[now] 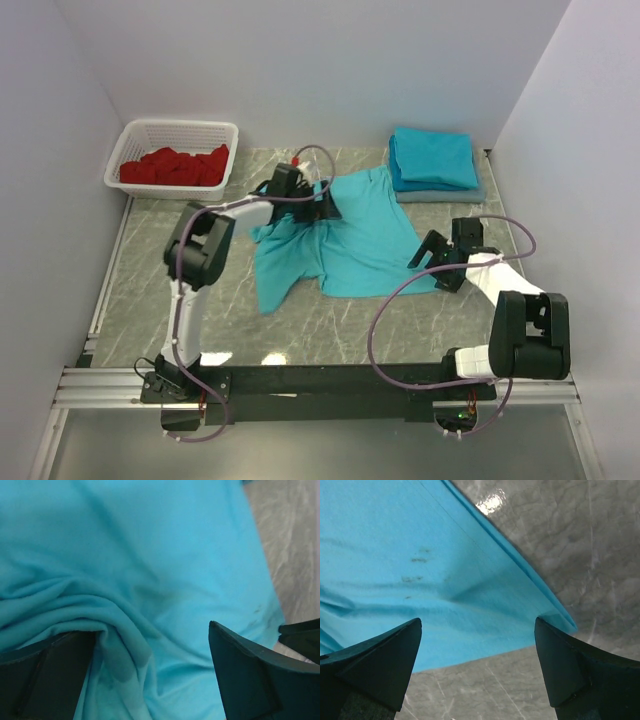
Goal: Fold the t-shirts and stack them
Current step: Flatten the tshirt out
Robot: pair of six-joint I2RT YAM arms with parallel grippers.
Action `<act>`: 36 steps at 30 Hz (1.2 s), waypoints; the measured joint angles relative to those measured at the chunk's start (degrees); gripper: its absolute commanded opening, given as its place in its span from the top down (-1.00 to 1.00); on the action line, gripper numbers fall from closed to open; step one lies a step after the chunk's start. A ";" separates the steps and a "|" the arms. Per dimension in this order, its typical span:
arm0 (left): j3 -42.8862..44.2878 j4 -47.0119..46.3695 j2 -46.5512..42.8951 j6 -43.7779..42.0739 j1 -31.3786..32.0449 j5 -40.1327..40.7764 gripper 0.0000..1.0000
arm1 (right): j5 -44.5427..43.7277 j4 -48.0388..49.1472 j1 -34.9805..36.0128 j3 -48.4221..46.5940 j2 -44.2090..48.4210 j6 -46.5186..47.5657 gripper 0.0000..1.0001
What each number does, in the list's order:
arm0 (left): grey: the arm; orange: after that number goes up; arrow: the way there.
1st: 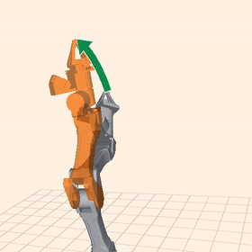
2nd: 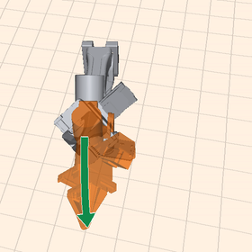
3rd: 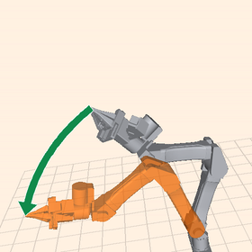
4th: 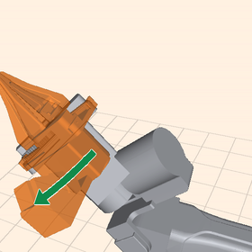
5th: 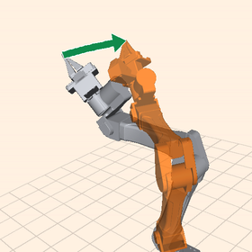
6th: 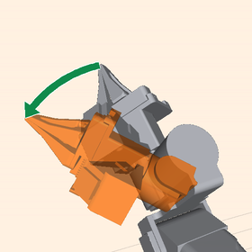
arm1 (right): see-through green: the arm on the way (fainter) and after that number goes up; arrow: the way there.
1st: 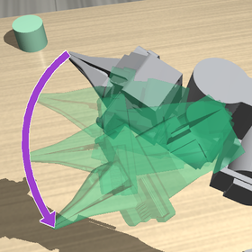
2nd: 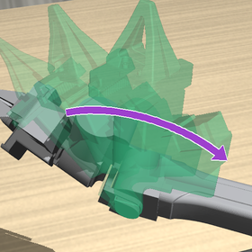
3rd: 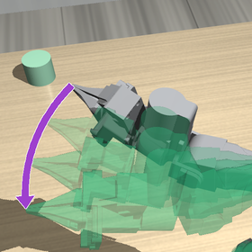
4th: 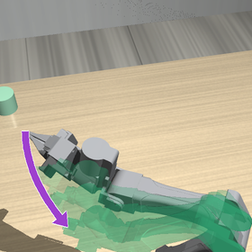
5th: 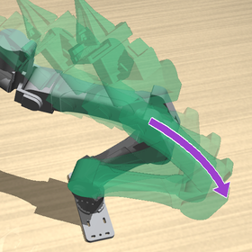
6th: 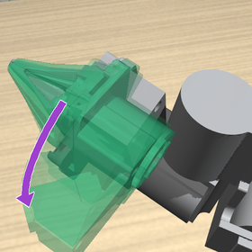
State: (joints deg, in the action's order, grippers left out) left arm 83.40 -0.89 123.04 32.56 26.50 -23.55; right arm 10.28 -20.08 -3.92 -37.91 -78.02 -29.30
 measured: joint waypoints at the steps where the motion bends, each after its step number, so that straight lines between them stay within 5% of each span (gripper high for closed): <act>1: 3.15 0.00 2.16 -0.50 0.44 -0.83 -0.99 | -0.02 -0.33 -0.07 0.00 0.20 0.00 -1.00; 6: 20.68 4.96 12.85 -3.45 2.23 -3.50 -0.99 | -1.20 -1.42 -0.11 0.00 2.78 0.42 -1.00; 10: 22.84 8.98 12.72 -5.35 2.51 -1.70 -0.99 | -3.74 -2.99 -0.11 -0.83 7.87 0.48 -1.00; 14: 13.25 11.28 2.32 -6.40 2.29 5.51 -0.99 | -6.71 -3.50 -0.11 -3.76 13.86 -0.42 -1.00; 26: -25.33 11.06 -54.95 4.37 0.48 28.98 -0.99 | -20.39 3.41 -0.15 -1.57 34.93 -14.19 -1.00; 36: -49.09 19.41 -61.18 17.31 0.42 30.58 -0.98 | -22.36 3.98 -0.20 4.48 37.07 -17.46 -0.99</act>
State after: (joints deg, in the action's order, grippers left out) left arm 34.30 18.52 61.87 49.87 26.92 7.03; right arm -12.08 -16.10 -4.12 -33.43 -40.95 -46.76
